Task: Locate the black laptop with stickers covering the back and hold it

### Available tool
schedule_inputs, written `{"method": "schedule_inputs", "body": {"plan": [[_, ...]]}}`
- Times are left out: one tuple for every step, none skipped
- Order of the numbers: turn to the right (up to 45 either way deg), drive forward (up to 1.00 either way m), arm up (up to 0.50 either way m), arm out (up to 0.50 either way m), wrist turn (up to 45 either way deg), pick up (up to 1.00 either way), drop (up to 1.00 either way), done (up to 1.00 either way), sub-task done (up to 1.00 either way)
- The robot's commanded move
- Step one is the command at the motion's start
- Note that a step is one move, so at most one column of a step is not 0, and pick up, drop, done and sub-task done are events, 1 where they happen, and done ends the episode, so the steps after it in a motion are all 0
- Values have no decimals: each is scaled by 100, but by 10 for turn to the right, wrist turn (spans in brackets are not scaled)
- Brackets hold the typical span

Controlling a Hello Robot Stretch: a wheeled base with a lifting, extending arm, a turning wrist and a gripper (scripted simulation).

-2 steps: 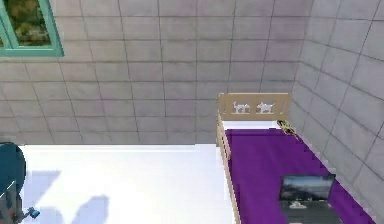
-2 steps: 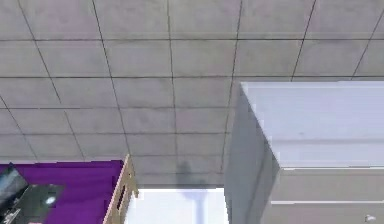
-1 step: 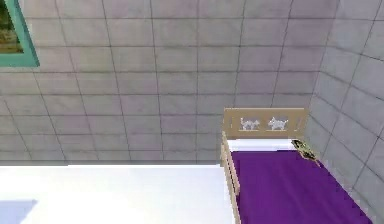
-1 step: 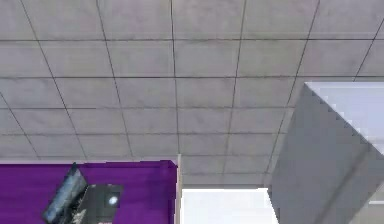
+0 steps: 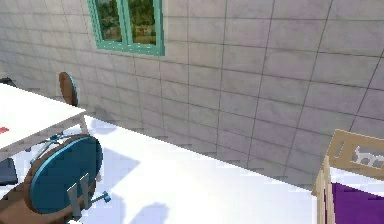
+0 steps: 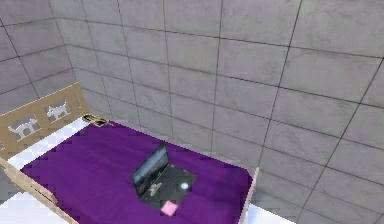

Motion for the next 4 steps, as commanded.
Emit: {"method": "schedule_inputs", "body": {"plan": [[0, 0, 50, 0, 0, 0, 0, 0, 0], [0, 0, 0, 32, 0, 0, 0, 0, 0], [0, 0, 0, 0, 450, 0, 0, 0, 0], [0, 0, 0, 0, 450, 0, 0, 0, 0]]}}
